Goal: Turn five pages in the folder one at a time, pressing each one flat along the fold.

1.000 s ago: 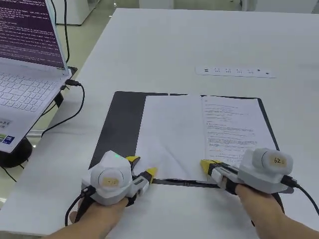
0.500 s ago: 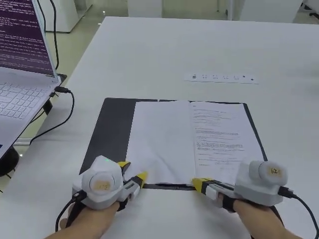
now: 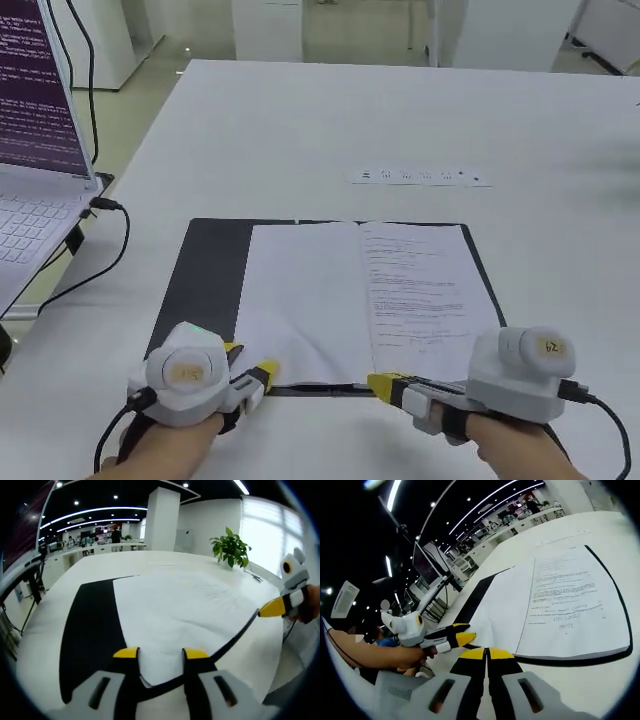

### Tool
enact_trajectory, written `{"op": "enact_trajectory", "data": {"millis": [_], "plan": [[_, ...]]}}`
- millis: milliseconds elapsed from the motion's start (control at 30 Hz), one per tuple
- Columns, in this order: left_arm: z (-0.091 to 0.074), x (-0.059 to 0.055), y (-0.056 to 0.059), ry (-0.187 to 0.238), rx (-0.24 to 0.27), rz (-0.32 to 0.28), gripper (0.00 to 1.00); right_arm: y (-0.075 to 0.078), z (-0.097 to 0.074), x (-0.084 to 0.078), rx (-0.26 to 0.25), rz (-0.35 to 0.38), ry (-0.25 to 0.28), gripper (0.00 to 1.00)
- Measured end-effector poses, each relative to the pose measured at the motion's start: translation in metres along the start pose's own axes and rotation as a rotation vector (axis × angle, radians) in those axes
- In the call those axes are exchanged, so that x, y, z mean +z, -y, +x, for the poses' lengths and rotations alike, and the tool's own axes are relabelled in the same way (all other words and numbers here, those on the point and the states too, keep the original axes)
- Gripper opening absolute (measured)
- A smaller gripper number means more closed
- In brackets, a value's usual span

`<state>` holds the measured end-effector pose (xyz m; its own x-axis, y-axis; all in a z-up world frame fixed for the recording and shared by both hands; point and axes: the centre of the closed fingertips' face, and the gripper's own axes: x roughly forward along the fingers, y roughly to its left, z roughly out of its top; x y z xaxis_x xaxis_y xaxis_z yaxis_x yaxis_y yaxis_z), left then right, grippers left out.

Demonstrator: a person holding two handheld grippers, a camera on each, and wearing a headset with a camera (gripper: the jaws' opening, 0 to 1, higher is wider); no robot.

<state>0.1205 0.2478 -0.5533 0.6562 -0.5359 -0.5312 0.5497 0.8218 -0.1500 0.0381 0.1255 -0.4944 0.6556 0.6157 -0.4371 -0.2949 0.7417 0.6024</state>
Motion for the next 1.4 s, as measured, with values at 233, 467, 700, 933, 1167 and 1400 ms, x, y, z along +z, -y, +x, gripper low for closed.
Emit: {"op": "enact_trajectory", "data": {"millis": [233, 467, 700, 933, 1167, 1400], "plan": [[-0.002, 0.008, 0.012, -0.067, -0.038, -0.078, 0.50, 0.008, -0.023, 0.016, -0.059, -0.017, 0.052, 0.00], [-0.027, 0.031, 0.033, -0.011, -0.082, -0.120, 0.53, 0.014, -0.047, 0.030, -0.086, 0.007, 0.104, 0.16], [-0.053, 0.035, 0.050, -0.007, -0.103, -0.133, 0.55, 0.020, -0.073, 0.034, -0.116, -0.024, 0.115, 0.24], [-0.079, 0.041, 0.062, 0.006, -0.114, -0.109, 0.64, 0.033, -0.096, 0.031, -0.180, -0.118, 0.093, 0.40], [-0.098, 0.045, 0.070, 0.010, -0.101, -0.056, 0.74, 0.039, -0.115, 0.030, -0.235, -0.229, 0.068, 0.49], [-0.111, 0.048, 0.075, 0.018, -0.084, 0.004, 0.85, 0.039, -0.124, 0.033, -0.260, -0.300, 0.077, 0.65]]}}
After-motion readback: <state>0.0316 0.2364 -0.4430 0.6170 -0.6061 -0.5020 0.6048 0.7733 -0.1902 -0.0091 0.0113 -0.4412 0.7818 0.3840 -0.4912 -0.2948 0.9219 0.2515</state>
